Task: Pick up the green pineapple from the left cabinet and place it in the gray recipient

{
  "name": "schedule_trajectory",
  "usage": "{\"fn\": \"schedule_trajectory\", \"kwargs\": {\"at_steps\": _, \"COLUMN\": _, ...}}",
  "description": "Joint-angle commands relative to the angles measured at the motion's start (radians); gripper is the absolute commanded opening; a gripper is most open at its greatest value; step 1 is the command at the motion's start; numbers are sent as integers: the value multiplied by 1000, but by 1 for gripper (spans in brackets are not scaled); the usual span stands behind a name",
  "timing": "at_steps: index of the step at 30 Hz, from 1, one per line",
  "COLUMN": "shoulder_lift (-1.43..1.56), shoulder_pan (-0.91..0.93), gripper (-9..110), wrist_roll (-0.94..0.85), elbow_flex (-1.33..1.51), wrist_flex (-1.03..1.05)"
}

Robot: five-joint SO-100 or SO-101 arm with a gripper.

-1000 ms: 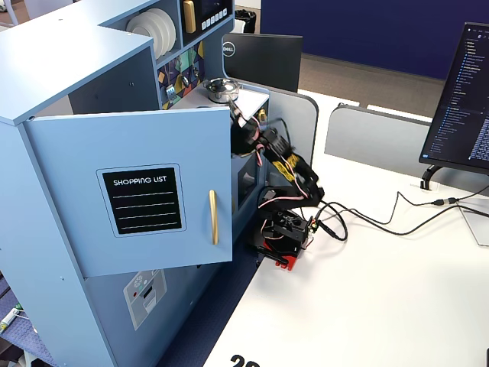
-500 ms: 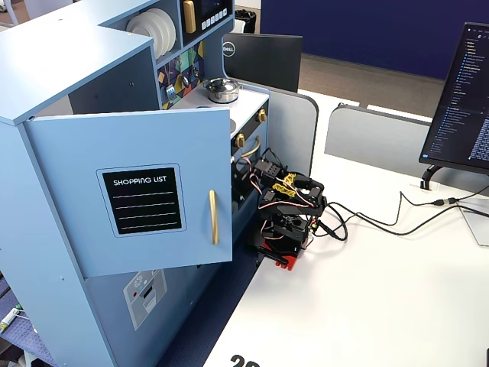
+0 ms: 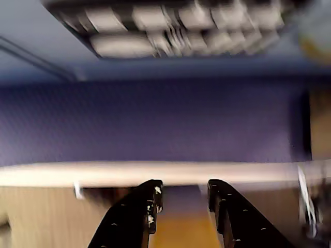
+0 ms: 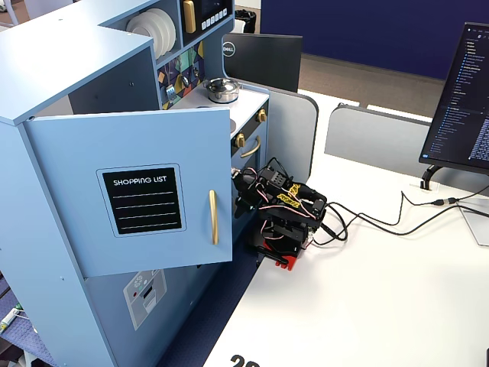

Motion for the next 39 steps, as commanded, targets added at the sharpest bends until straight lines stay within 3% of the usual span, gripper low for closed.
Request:
{"fn": "schedule_trajectory", "kwargs": {"at_steps": 1, "shoulder_lift": 14, "shoulder_pan": 46, "gripper": 0, "wrist_roll": -14, "elbow_flex": 5, "wrist_flex": 77}}
{"fn": "schedule_trajectory", "kwargs": {"at_steps": 8, "shoulder_lift": 14, "shoulder_pan": 89, "gripper": 0, "wrist_roll": 21, "elbow_flex": 89, "wrist_flex": 124}}
{"fn": "schedule_trajectory", "kwargs": {"at_steps": 12, "shoulder_lift": 6, "shoulder_pan": 54, "gripper": 0, "wrist_roll": 232, "elbow_flex": 115, "wrist_flex": -132}}
{"fn": "schedule_trajectory", "kwargs": {"at_steps": 16, "shoulder_lift": 15, "shoulder_pan": 41, "gripper": 0, "wrist_roll": 187, "elbow_flex": 115, "wrist_flex": -495}}
{"fn": "schedule_trajectory", "kwargs": {"at_steps": 18, "shoulder_lift": 15, "shoulder_pan": 41, "gripper": 0, "wrist_roll": 176, "elbow_flex": 115, "wrist_flex": -541}}
{"fn": "schedule_trajectory", "kwargs": {"at_steps": 27, "shoulder_lift": 15, "shoulder_pan": 18, "gripper": 0, "wrist_roll": 227, "elbow_flex": 115, "wrist_flex": 38}}
{"fn": "schedule_trajectory", "kwargs": {"at_steps": 30, "shoulder_lift": 15, "shoulder_pan": 41, "gripper": 0, "wrist_roll": 130, "elbow_flex": 115, "wrist_flex": 158}}
{"fn": "schedule_trajectory", "kwargs": {"at_steps": 39, "shoulder_lift": 15, "shoulder_pan": 54, "gripper": 4, "wrist_roll": 77, "elbow_flex": 115, "wrist_flex": 190}}
